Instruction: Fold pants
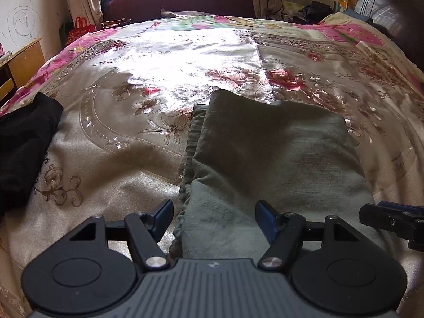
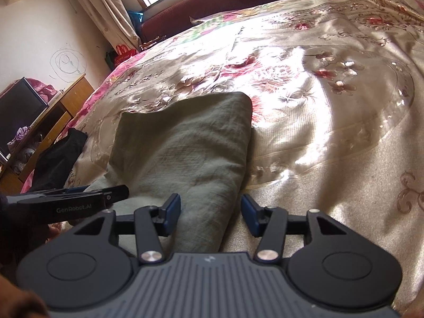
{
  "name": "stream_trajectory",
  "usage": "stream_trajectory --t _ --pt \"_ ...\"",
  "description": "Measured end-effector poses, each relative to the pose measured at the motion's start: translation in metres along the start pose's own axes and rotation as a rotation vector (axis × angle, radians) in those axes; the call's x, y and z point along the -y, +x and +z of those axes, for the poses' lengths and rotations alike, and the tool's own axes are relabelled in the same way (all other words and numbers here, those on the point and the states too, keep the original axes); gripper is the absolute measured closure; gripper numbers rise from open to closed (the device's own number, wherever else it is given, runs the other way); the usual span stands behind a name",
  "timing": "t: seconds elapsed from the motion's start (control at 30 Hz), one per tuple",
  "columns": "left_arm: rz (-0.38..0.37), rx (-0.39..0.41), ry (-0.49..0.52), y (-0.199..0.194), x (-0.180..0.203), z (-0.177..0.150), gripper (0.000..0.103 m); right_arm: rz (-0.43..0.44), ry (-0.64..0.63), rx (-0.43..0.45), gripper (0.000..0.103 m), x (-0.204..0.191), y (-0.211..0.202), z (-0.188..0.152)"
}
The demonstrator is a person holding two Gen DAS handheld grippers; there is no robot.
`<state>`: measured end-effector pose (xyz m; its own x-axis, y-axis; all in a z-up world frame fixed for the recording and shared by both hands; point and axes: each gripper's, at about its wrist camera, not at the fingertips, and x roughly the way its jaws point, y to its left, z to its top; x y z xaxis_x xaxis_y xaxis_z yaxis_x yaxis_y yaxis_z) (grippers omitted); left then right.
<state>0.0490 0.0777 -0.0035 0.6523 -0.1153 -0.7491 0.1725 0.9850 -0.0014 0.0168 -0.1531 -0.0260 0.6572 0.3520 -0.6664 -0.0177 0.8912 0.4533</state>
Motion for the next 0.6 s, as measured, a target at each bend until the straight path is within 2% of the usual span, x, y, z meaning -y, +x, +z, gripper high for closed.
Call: stream_trajectory --t 0.37,0.6 --pt "0.006 0.046 -0.080 -0.025 0.003 -0.019 0.016 -0.028 -0.074 0.028 0.050 -0.015 -0.018 -0.014" --pt "0.018 0.054 -0.069 -0.028 0.005 -0.025 0.015 -0.027 -0.080 0.026 0.051 -0.021 -0.022 -0.018"
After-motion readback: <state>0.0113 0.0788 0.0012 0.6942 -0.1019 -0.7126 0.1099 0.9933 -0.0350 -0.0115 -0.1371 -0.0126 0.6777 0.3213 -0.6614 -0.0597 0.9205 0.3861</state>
